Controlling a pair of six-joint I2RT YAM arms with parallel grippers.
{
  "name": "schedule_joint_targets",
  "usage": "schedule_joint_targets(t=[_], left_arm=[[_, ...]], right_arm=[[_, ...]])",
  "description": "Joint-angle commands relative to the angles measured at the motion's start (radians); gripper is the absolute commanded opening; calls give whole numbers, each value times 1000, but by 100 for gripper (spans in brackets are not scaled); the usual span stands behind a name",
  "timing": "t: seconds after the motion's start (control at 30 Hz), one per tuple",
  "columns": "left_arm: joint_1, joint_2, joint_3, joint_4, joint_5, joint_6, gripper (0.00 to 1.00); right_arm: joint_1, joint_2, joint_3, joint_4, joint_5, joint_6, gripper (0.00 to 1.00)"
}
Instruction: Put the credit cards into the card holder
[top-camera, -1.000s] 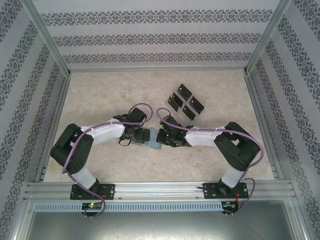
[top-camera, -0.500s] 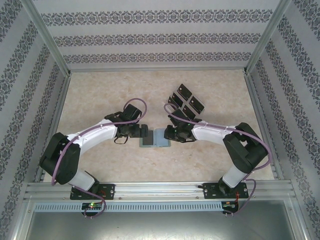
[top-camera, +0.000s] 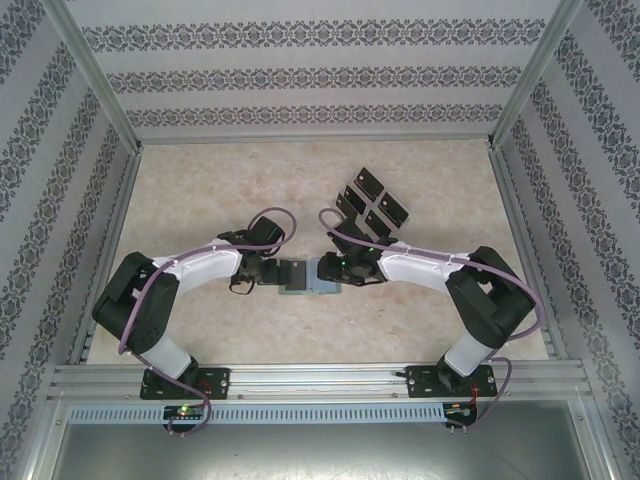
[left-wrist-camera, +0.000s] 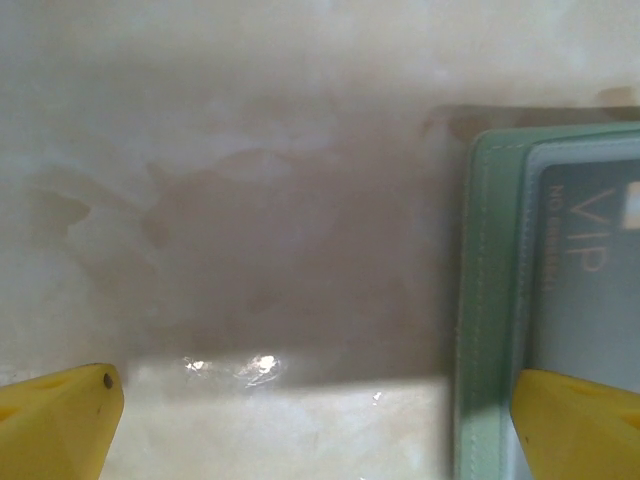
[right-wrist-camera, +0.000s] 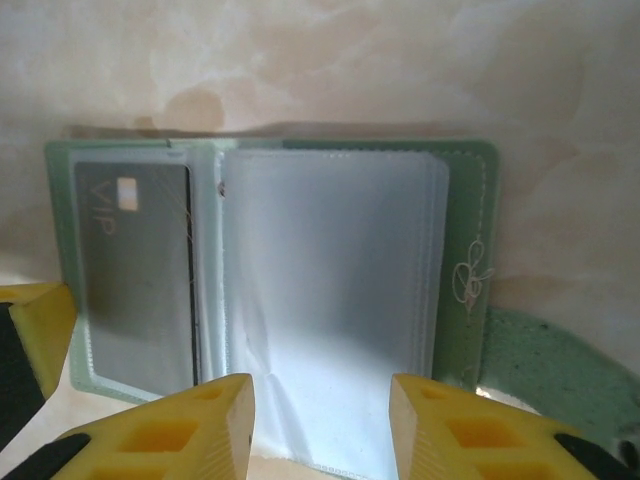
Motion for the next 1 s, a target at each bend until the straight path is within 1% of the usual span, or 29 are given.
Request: schedule_joint_targets(t=[0.0,0.33,0.57,0.73,0.97], left_arm=[[8,21,-6,9,-28,27,100],[8,42,-35,40,-13,16,100],[8,51,-51,60,2,8,100],[8,52,-59,69,7,4,100],[8,44,-69,77,13,-2,100]], right_arm=[[14,40,25,3,3,23,42],[24,104,51,29,-27,37,45],[38,138,79,65,-64,46,51],[46,130,73,122,-97,66,53],[63,82,74,123,-93,78,53]])
